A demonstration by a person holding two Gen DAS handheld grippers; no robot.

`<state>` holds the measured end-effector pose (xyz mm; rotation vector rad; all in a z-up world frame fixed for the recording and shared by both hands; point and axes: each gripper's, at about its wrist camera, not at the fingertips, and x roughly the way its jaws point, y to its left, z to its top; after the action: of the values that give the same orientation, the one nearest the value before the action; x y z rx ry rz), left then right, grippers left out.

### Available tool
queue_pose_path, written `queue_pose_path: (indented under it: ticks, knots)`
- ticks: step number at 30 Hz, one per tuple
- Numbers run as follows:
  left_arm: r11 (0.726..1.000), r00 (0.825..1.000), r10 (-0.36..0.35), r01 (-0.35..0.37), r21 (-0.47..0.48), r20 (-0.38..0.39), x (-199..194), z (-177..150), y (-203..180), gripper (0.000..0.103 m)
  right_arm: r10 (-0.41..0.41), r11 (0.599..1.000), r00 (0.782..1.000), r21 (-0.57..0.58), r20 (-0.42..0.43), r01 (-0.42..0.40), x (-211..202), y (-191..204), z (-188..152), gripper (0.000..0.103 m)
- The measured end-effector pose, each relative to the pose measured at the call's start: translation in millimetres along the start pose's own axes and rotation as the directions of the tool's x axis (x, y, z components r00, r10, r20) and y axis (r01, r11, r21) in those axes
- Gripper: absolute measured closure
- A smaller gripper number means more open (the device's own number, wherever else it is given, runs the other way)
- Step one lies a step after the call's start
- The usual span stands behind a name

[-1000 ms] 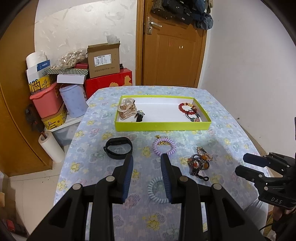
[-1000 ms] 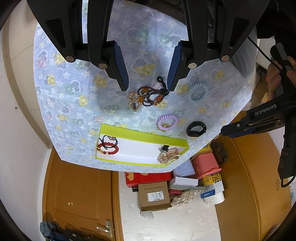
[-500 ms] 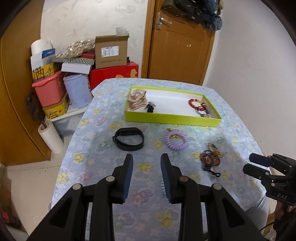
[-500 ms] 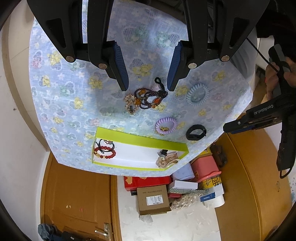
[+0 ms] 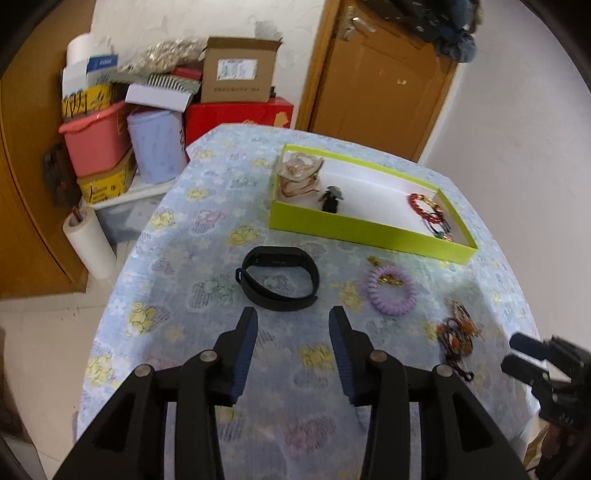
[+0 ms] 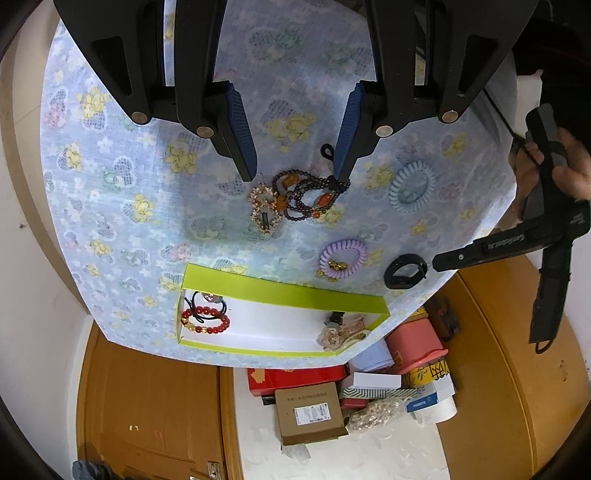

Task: Organize jewelry
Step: 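Lower the left tool onto the black watch band and grasp it, then grasp the gold pendant beaded strand with the right tool while the left tool lifts the watch band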

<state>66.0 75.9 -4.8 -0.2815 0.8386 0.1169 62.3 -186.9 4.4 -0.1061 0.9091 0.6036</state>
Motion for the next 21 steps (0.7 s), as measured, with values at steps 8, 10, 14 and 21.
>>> queue_pose_path:
  ticks: [8,10,14,21]
  knots:
    - [0.992,0.999,0.031,-0.036,-0.120,-0.042,27,12,18,0.062,0.000,1.000,1.000,0.004,-0.005,0.000,10,-5,7,0.059]
    - [0.990,0.997,0.041,-0.049,-0.134,-0.060,33,15,19,0.062,-0.002,1.000,1.000,0.006,-0.007,0.002,13,-5,9,0.059]
    - [0.988,0.996,0.046,-0.056,-0.143,-0.071,42,18,19,0.071,-0.008,1.000,1.000,0.018,-0.011,0.008,22,-9,12,0.059]
    - [0.990,0.994,0.087,-0.093,-0.104,-0.063,51,24,16,0.087,-0.014,0.999,1.000,0.047,-0.014,0.015,32,-17,16,0.059]
